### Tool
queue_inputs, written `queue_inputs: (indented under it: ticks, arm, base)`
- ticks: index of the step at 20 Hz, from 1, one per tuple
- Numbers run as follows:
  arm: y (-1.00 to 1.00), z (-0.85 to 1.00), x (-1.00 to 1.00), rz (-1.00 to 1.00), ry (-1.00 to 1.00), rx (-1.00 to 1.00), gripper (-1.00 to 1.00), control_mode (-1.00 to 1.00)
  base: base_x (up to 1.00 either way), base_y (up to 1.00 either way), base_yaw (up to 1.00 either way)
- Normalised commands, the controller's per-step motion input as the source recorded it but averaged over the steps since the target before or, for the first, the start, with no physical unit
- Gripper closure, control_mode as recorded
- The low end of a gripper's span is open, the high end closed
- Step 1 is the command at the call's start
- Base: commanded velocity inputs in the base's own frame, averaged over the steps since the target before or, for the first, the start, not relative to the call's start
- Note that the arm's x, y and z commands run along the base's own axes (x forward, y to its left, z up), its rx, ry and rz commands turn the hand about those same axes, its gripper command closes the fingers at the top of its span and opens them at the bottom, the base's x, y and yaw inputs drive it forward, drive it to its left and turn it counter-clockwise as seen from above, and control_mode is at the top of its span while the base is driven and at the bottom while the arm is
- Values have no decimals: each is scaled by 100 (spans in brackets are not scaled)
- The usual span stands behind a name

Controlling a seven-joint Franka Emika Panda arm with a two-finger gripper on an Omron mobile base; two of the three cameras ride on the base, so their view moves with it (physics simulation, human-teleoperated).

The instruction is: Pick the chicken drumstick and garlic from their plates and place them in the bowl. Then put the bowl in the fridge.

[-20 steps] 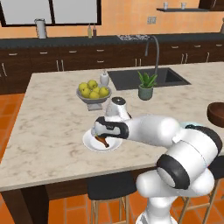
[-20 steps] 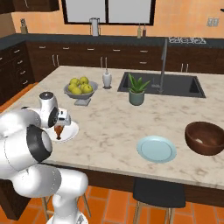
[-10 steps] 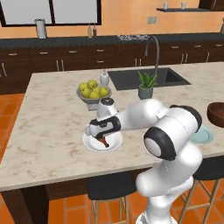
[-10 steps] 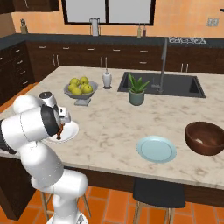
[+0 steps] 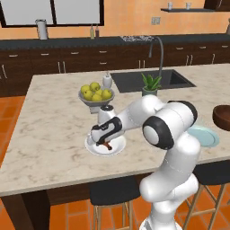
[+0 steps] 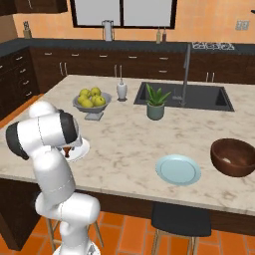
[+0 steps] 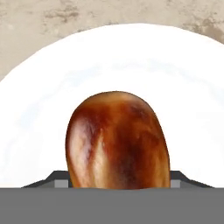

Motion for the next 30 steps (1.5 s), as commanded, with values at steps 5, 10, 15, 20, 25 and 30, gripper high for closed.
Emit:
queue_inputs:
  ticks: [5, 10, 15, 20, 25, 30]
  arm:
    - [0, 43, -11, -6, 6, 2, 100, -100]
    - [-11, 100, -61, -20, 4, 8, 100, -100]
    - [-61, 95, -95, -25, 6, 6, 100, -100]
    - [-88, 79, -100, -28, -13, 15, 100, -100]
    - [-57, 11, -100, -25, -18, 4, 100, -100]
    - [0, 0, 0, 0, 0, 0, 100, 100]
  base:
    - [0, 0, 0]
    - [0, 0, 0]
    - [0, 0, 0]
    - [0, 0, 0]
    - [0, 0, 0]
    - [-26, -100, -26]
